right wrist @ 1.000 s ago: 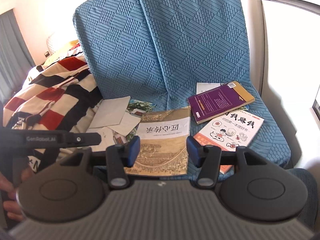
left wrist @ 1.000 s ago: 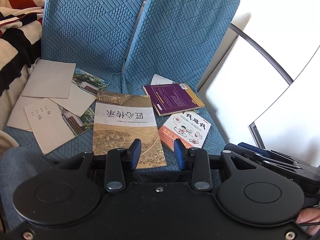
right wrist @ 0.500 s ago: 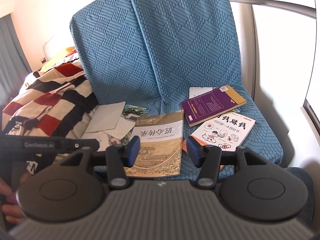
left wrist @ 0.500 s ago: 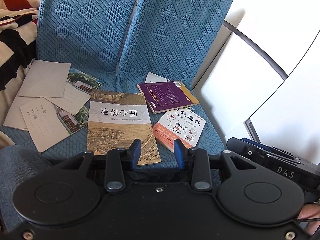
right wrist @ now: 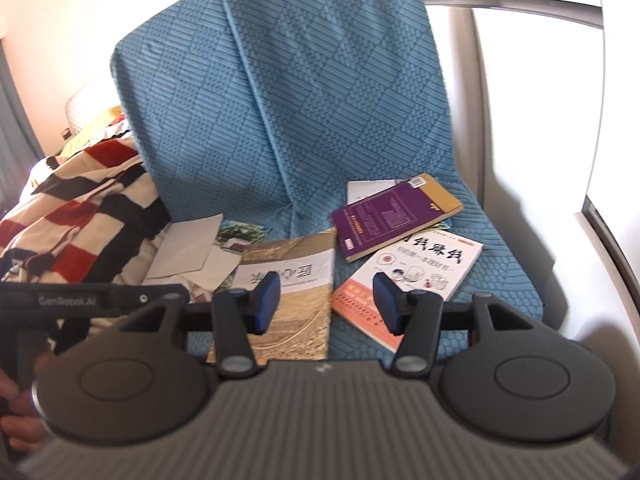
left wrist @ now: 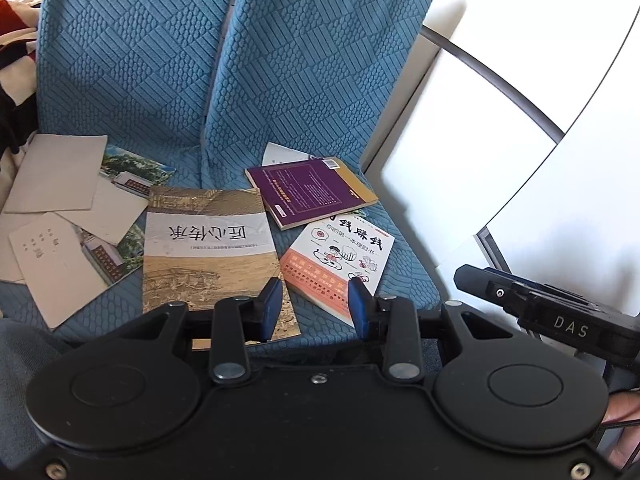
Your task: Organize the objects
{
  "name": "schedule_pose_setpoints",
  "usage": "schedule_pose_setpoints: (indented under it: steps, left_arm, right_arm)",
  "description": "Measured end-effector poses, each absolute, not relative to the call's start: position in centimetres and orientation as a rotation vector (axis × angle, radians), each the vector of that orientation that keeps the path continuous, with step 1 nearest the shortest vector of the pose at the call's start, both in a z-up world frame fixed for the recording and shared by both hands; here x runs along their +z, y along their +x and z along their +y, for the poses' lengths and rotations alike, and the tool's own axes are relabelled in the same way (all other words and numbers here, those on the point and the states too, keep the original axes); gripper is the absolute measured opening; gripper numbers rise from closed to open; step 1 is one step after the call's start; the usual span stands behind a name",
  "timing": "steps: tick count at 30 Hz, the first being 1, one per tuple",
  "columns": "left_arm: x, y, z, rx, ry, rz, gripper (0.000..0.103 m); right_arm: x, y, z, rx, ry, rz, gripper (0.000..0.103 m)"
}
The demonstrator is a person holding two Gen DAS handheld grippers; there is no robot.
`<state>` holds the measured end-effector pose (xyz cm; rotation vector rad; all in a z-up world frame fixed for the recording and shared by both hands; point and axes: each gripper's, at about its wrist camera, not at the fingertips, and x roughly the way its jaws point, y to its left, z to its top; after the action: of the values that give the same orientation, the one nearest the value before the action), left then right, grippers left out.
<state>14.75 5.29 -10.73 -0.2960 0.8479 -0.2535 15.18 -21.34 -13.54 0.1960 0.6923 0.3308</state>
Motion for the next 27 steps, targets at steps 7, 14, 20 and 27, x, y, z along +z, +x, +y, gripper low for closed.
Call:
schedule_pose_setpoints:
  steps: [7, 14, 20, 27]
  left_arm:
    - [-11.8, 16.7, 4.0, -0.278, -0.287, 0.872, 0.032]
    - [-12.9, 19.2, 2.7, -0.303, -0.275, 0.898, 0.032]
    - [-15.2, 22.5, 1.5, -0.333, -0.269, 0.947, 0.032]
    - [-18.0, 26.8, 0.0, -0.369, -0.232, 0.993, 0.032]
  right_arm:
    - [-14.4, 16.3, -23.2, 0.29, 0.225, 0.702, 0.055]
    - [-15.9, 17.8, -24.3, 0.259, 0.248, 0.733, 0.055]
    - [-17.9, 19.7, -25.2, 0.224, 0.289, 0.786, 0.055]
    - [-21.0, 22.4, -26.3, 0.18, 0.35, 0.857, 0.055]
